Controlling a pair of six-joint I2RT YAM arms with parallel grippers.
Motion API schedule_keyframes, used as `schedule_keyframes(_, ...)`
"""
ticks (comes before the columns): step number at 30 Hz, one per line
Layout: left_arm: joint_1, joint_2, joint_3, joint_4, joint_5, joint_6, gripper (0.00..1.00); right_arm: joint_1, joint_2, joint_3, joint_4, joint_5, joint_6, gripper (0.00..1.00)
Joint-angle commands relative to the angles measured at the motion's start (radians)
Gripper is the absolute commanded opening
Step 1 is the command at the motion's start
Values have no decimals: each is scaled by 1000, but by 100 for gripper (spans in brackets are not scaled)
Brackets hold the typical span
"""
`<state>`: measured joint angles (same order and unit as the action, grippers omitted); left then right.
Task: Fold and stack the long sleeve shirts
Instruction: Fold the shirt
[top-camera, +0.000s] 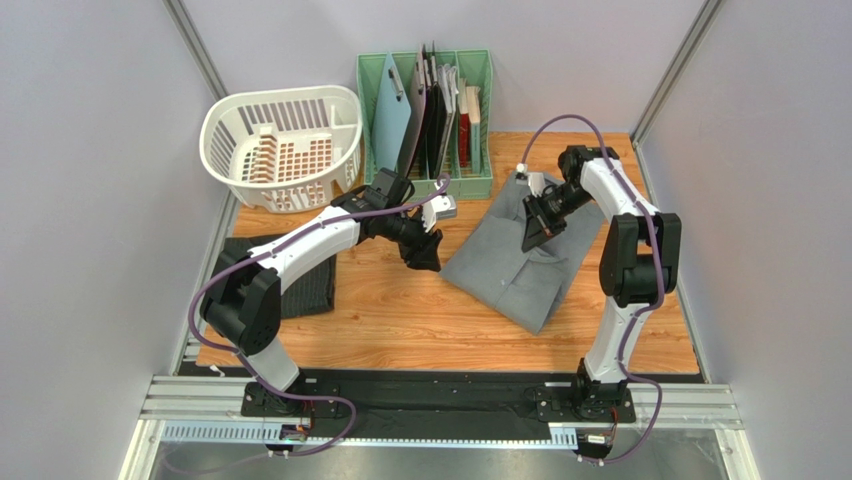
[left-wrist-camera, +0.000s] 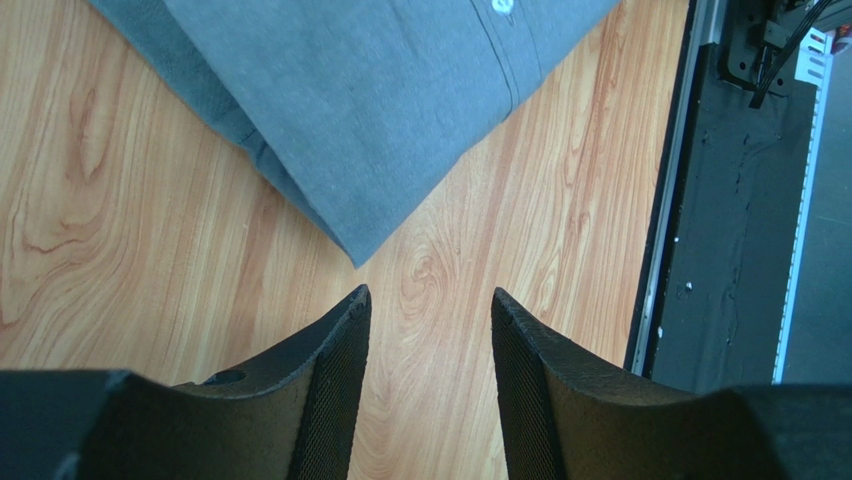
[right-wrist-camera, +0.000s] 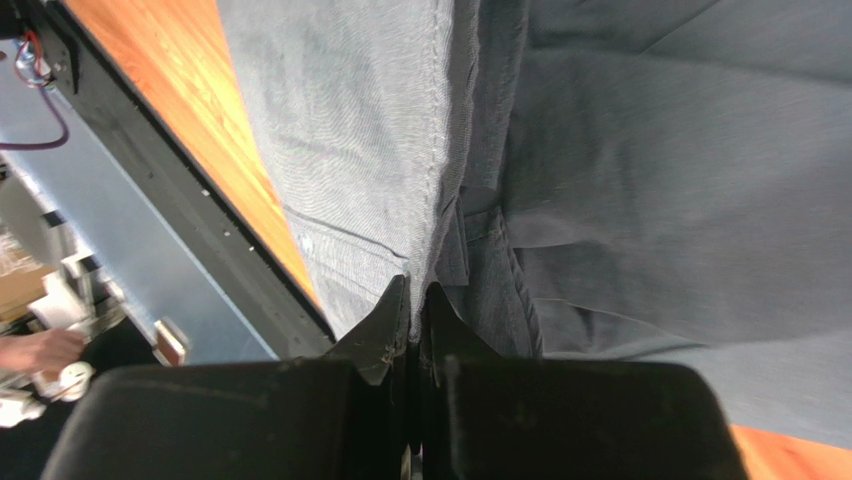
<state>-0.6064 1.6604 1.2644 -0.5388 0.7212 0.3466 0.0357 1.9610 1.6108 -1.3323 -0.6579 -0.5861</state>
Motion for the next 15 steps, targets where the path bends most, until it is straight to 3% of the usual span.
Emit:
schedule_keyframes(1,0,-24,6,16,29,15,54,-57,9,92,-76,46,-81,0)
schedule_keyframes(15,-3,33,53,28,47,-44,54,-60,251,210,41,146,-83,0)
